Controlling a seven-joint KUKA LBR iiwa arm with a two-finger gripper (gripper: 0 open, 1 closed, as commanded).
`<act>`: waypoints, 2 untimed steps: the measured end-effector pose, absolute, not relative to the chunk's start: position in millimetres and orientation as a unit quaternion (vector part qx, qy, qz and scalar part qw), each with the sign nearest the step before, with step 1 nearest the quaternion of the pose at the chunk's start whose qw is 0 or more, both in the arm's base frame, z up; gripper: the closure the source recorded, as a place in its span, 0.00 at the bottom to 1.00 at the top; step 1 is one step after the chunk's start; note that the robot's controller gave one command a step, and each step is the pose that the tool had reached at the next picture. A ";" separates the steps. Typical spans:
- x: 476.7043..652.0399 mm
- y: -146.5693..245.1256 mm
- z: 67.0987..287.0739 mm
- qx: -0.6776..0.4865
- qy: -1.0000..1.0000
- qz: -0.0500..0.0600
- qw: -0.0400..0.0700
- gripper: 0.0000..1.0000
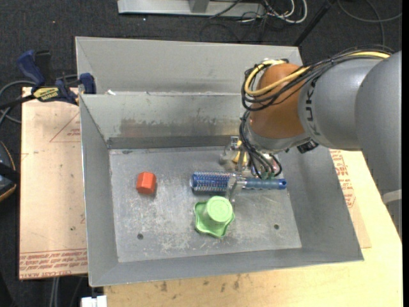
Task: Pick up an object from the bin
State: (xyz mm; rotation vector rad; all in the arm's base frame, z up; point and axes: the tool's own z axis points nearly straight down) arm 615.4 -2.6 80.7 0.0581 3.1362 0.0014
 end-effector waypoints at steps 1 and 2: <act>618.4 7.5 77.4 0.024 1.000 -0.002 0.005 0.00; 620.0 10.2 79.2 0.025 1.000 0.001 0.008 1.00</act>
Offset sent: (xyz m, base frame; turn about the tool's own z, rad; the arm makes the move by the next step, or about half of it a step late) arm -0.0017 0.0129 -0.0107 0.0130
